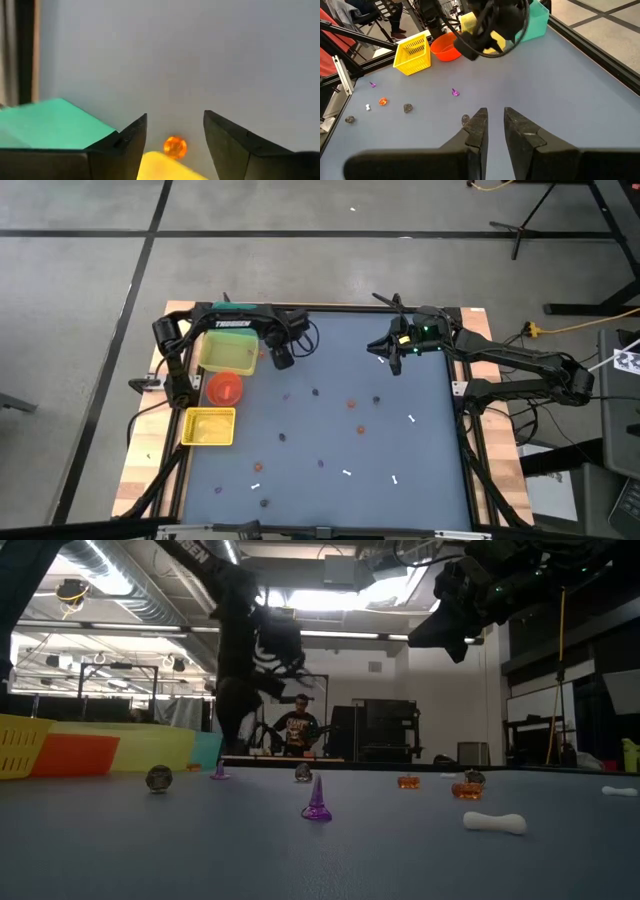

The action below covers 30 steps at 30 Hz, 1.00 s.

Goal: Sort Halloween decoration
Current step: Put the top left orange pumpkin toy into the orange bin

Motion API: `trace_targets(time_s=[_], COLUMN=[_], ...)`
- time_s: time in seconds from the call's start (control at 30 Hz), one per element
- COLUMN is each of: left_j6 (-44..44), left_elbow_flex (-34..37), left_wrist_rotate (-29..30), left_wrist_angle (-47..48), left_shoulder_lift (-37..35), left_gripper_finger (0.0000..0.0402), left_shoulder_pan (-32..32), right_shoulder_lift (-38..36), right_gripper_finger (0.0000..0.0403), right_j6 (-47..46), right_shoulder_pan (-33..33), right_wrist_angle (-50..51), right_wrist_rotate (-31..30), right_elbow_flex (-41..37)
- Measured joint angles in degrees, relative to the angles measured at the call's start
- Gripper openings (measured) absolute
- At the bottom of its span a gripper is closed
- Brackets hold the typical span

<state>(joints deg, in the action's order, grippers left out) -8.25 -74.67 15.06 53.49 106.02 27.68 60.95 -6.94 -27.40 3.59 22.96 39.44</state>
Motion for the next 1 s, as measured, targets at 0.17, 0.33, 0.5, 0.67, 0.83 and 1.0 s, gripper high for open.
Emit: trace_targets(time_s=[0.17, 0.33, 0.5, 0.67, 0.83, 1.0], left_j6=[-9.5, -18.3, -22.2, -22.4, -22.4, -22.4], left_elbow_flex=[-3.5, -2.4, 0.8, 4.4, 7.3, 8.8], left_wrist_rotate=[0.0, -1.7, -2.7, -2.4, -1.6, 0.9], left_wrist_angle=[3.2, 5.2, 6.0, 5.8, 3.8, 0.3], left_shoulder_lift=[0.0, 0.0, 0.0, -0.1, -0.1, -0.1], left_gripper_finger=[0.0181, 0.0181, 0.0181, 0.0181, 0.0181, 0.0181], left_shoulder_pan=[0.1, 0.1, 0.0, 0.1, 0.0, 0.1], right_shoulder_lift=[0.0, 0.0, 0.0, 0.0, 0.0, 0.0], right_gripper_finger=[0.0060, 0.0060, 0.0060, 0.0060, 0.0060, 0.0060], right_j6=[0.0, 0.0, 0.0, 0.5, 1.9, 1.9], right_shoulder_pan=[0.0, 0.0, 0.0, 0.0, 0.0, 0.0], right_wrist_angle=[0.0, 0.7, 1.2, 1.3, 1.3, 1.3], right_wrist_rotate=[0.0, 0.0, 0.0, 0.0, 0.0, 0.0], right_elbow_flex=[0.0, 0.0, 0.0, 0.0, 0.0, 0.0])
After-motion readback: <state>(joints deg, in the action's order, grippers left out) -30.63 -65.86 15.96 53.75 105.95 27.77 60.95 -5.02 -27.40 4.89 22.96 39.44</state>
